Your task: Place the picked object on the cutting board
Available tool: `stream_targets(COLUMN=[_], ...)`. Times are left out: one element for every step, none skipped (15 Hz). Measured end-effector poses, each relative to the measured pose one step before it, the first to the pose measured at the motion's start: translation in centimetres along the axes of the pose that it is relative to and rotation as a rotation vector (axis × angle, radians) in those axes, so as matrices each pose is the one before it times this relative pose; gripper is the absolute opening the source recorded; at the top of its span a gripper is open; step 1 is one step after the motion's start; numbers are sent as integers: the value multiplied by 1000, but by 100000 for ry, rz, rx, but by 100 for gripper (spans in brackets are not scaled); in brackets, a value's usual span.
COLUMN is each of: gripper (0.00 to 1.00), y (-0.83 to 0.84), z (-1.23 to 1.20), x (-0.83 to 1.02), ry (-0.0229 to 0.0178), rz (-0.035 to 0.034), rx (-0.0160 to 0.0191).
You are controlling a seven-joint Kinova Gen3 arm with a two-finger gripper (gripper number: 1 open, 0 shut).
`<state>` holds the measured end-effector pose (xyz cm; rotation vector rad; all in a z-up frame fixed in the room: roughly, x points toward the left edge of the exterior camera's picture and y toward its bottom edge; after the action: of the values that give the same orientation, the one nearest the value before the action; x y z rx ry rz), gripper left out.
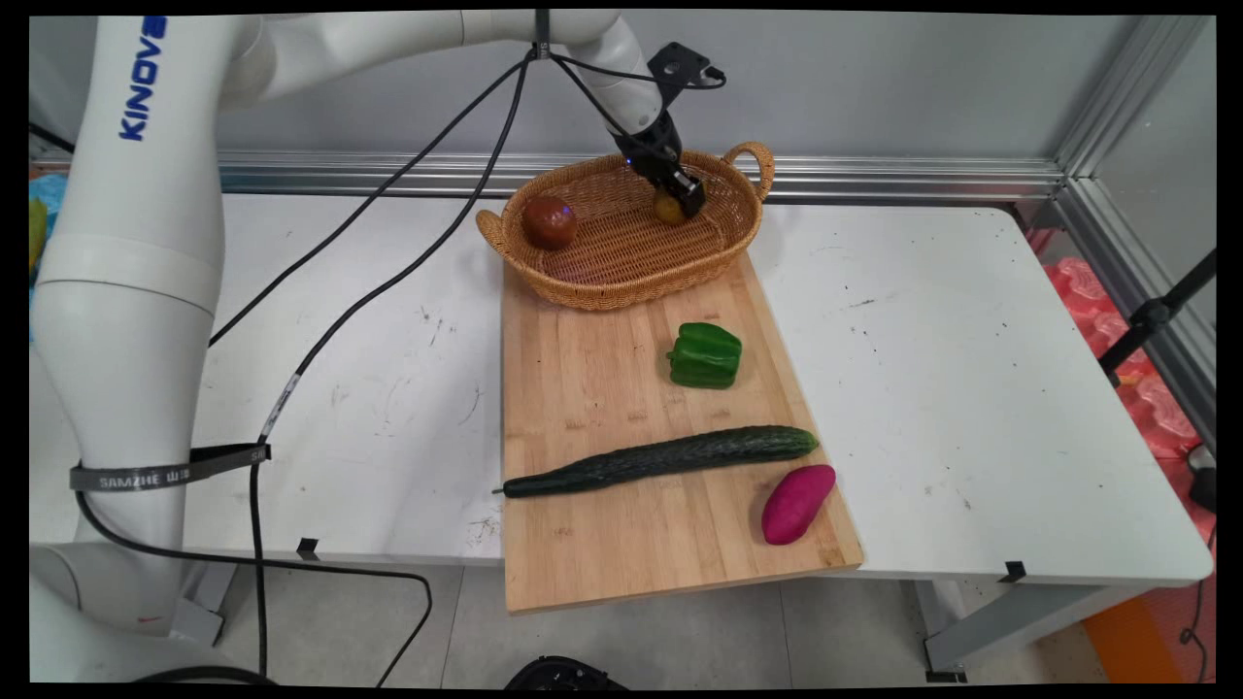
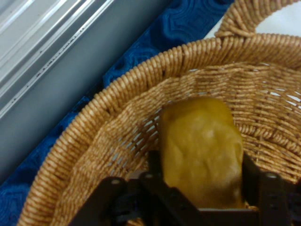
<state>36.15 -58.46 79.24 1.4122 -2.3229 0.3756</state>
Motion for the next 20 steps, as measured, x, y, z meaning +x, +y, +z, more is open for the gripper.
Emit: stream_targets(gripper=[0,0,0,0,0,0,0,0,0,0,0,0,0,0,0,0,0,0,0,0], y=[-84,-57,-118,-44,-66,-58,-50,-50,-13,-31,-3,71,117,143,164,181,218,258,299,418], z=[92,-11,-177,-169,-392,-594,-768,-831,-602,-991,-1273,-1360,-1261,-1491,-1534,-1341,-1559,-1529,-1301,-1462], x=[53,26,-11,-35,-50,-79,-116,-118,-95,-211,-296,-304,-300,-361,-362,-302,-367,-389,-368,-461], ry=[48,93,238,157,425,577,520,578,374,470,547,527,453,533,606,496,586,591,465,476], rz=[104,196,-199,-122,-298,-222,-33,96,137,243,416,691,932,1489,1900,2173,2742,3005,2997,3724], rx=[294,297,291,128,112,51,-8,-33,-56,-135,-234,-420,-539,-701,-810,-880,-1172,-1449,-1608,-2087])
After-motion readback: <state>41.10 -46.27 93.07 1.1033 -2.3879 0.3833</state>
